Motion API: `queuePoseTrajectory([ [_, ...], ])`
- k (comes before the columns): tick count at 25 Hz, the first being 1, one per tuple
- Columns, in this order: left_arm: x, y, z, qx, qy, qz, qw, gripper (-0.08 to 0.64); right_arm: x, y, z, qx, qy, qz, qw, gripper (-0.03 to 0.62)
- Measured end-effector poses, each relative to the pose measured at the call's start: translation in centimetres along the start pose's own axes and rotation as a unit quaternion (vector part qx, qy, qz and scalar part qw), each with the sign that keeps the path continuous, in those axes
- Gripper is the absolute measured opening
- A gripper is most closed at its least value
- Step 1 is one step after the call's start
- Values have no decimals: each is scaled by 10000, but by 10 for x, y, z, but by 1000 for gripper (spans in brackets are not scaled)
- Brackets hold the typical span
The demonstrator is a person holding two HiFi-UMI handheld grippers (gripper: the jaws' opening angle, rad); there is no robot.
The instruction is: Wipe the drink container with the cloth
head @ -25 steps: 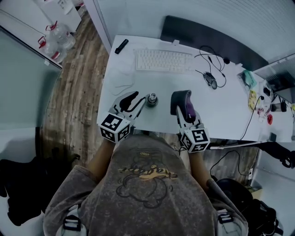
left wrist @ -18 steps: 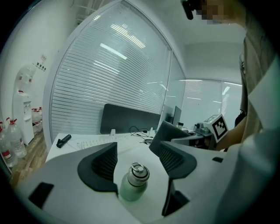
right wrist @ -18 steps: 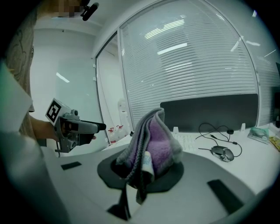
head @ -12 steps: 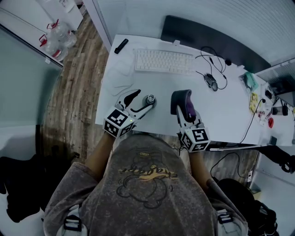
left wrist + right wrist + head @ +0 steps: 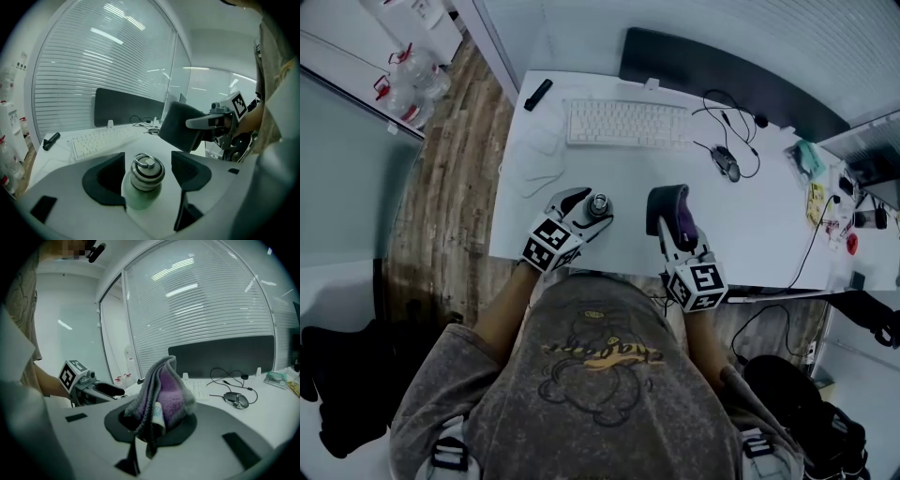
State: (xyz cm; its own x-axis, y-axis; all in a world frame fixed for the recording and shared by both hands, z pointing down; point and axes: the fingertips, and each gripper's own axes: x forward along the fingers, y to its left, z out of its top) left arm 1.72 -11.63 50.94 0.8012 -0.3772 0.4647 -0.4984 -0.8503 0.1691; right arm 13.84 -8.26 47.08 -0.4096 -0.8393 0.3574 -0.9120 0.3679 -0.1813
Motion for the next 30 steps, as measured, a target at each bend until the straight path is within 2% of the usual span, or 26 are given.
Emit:
queuePoseTrajectory([
  [7, 12, 1, -15, 31, 235, 34, 9997, 299, -3, -9, -3, 40, 35, -73, 10000, 54],
  [17, 13, 3, -16, -62, 225, 107, 9997, 265, 6, -16, -7, -16, 206, 70, 9998, 54],
  [25, 14, 2, -17, -135, 170, 156, 9996, 265, 57, -16, 11, -722, 558, 899, 9918, 54],
  [28, 16, 2, -19, -177, 143, 156, 9996, 264, 84, -10, 19, -1133, 656, 1334, 9824, 54],
  [30, 16, 2, -18, -263, 89, 162, 9995, 264, 102, 1, 20, -1452, 776, 1762, 9705, 54],
])
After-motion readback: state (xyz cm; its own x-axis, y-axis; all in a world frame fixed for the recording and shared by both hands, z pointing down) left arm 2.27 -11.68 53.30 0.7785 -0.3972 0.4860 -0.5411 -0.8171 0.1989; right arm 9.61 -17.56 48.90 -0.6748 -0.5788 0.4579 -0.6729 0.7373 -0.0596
